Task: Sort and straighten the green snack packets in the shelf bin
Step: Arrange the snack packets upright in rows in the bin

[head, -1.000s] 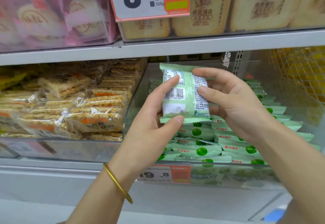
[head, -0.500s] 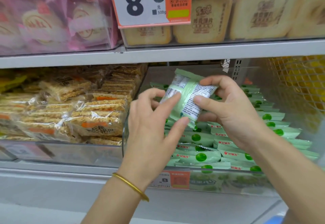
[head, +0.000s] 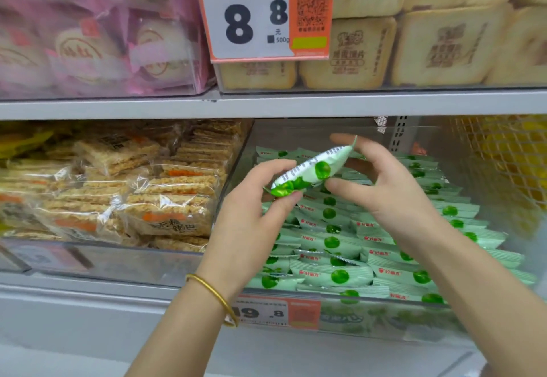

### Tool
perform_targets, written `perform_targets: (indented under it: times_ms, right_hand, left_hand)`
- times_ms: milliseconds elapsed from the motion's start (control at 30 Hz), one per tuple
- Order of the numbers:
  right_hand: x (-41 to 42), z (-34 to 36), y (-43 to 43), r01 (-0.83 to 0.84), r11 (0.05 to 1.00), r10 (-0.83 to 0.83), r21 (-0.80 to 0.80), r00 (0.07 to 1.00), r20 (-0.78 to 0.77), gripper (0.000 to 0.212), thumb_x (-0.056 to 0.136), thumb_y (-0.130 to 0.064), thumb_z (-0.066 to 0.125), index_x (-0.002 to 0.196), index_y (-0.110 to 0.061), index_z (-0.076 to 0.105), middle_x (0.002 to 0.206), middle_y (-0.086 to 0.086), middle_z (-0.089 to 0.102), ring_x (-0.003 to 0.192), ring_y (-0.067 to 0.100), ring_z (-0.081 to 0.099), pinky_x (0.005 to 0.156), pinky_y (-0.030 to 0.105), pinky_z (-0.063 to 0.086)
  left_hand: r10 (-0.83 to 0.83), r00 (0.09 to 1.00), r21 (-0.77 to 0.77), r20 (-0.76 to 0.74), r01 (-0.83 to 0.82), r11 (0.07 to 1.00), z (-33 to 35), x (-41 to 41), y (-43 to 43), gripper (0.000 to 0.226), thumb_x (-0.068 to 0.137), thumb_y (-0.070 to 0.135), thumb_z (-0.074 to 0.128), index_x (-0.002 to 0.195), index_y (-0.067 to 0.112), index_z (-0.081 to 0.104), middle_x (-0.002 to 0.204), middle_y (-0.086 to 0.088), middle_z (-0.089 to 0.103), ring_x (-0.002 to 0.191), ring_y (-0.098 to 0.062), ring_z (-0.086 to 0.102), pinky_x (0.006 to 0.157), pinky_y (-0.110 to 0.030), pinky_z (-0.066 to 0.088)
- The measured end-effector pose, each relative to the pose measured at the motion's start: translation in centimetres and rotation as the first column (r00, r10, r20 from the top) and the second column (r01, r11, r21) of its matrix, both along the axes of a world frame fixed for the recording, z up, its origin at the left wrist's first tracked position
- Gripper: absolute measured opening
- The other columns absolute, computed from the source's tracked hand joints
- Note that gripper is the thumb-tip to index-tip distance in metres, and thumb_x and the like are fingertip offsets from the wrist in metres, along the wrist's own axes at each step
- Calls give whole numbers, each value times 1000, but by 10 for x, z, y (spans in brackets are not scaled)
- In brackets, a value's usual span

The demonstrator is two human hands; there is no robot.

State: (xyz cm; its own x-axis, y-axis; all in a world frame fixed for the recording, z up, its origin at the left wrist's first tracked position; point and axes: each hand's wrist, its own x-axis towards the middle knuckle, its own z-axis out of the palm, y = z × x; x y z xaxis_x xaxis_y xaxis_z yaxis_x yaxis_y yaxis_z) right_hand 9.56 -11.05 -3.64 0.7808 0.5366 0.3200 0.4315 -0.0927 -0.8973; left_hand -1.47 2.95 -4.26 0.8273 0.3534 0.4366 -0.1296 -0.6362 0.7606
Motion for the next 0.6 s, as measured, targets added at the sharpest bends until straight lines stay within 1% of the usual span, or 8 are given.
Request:
perform_targets:
  times_ms: [67, 133, 200, 267, 333, 433, 533, 600]
  right_hand:
    - [3, -2, 4, 22, 999, -21, 30, 1000, -15, 34, 74, -17, 77, 100, -32, 61, 101, -18, 66, 96, -8, 59, 88, 16, 45]
    - [6, -3, 8, 119, 992, -119, 38, 993, 13, 26, 73, -18, 78, 85, -30, 58, 86, -14, 67, 77, -4, 63, 74, 18, 50]
    - [9, -5, 9, 227, 974, -227, 4, 972, 51, 24, 76, -20, 77, 85, -27, 56, 84, -12, 64, 74, 5, 64, 74, 29, 55]
    - [8, -4, 12, 298, 954, -293, -32, 951, 96, 23, 77, -24, 76, 90, -21, 57, 83, -9, 64, 77, 17, 65, 75, 42, 55]
    - [7, -4, 17, 344, 939, -335, -32, 930, 149, 23, 77, -27, 76, 90, -19, 58, 80, -10, 63, 77, 17, 64, 74, 41, 54]
    - [4, -1, 32, 380, 920, -342, -95, 897, 281, 25, 77, -32, 75, 85, -19, 56, 72, -13, 56, 74, 16, 58, 67, 30, 44]
    - [6, -1, 54, 400, 868, -232, -295, 850, 472, 28, 80, -40, 70, 86, -19, 52, 79, -1, 61, 80, 25, 60, 63, 32, 45]
    - [7, -4, 69, 422, 778, -73, -465, 797, 600, 28, 85, -42, 64, 99, -20, 55, 92, 2, 60, 94, 26, 58, 64, 30, 42]
  left_hand:
    - [5, 1000, -126, 3, -5, 992, -1, 6, 2, 39, 90, 23, 59, 127, 30, 48, 120, 22, 54, 107, 7, 54, 90, -12, 46]
    - [70, 998, -203, 3, -68, 977, -5, 12, 6, 48, 92, 20, 56, 135, 26, 38, 123, 20, 48, 114, 5, 50, 97, -17, 44]
    - [166, 983, -46, -82, -170, 984, -11, 18, 12, 48, 96, 16, 50, 141, 18, 33, 135, 9, 42, 126, -5, 41, 109, -22, 31]
    - [232, 955, 243, -185, -185, 952, -18, 22, 15, 41, 98, 15, 43, 138, 9, 38, 142, -2, 36, 132, -14, 33, 109, -18, 20]
    - [218, 921, 401, -323, -75, 913, -25, 27, 13, 37, 99, 22, 37, 132, 6, 43, 141, -7, 37, 134, -21, 31, 113, -27, 21]
    - [278, 827, 517, -489, 18, 856, -34, 29, 9, 48, 101, 35, 26, 140, 8, 33, 149, -7, 30, 141, -23, 17, 117, -35, 12]
    - [312, 823, 543, -475, -5, 840, -40, 27, 8, 50, 100, 37, 26, 140, 7, 33, 147, -9, 32, 141, -25, 18, 118, -37, 11]
    - [320, 827, 538, -461, -26, 842, -40, 25, 8, 49, 99, 37, 28, 137, 7, 36, 144, -11, 36, 138, -26, 23, 117, -37, 14]
